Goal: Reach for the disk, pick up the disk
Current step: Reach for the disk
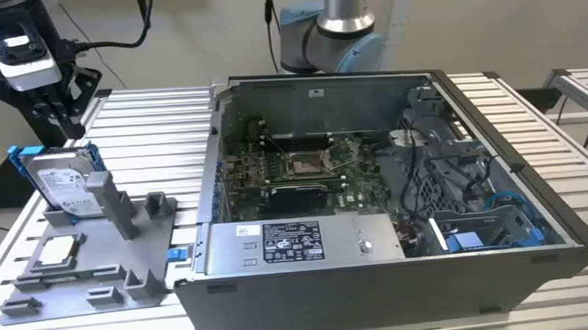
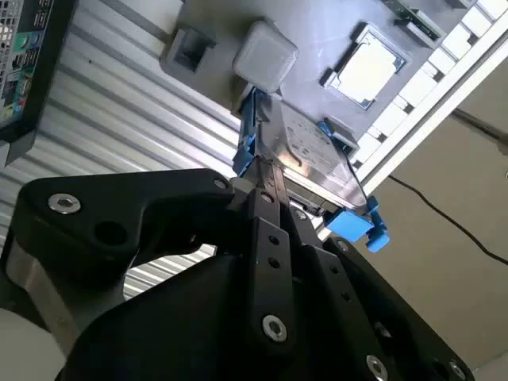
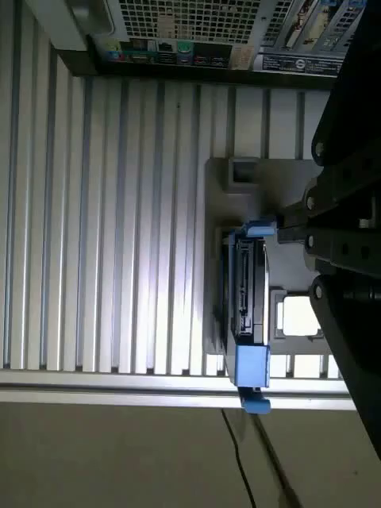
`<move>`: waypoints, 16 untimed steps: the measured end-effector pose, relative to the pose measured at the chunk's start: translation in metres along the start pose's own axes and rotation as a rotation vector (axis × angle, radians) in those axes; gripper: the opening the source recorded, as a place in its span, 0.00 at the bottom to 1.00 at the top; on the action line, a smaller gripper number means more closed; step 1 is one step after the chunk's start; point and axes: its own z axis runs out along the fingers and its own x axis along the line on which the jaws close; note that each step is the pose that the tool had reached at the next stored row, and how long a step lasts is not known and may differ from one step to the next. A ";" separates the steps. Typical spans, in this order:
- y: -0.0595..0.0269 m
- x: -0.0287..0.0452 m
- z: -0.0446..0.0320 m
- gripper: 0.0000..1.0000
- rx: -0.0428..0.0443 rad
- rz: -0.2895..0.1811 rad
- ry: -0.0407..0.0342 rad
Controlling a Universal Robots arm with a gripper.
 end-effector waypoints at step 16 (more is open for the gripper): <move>0.0026 0.0041 0.0002 0.00 0.0000 0.000 0.0000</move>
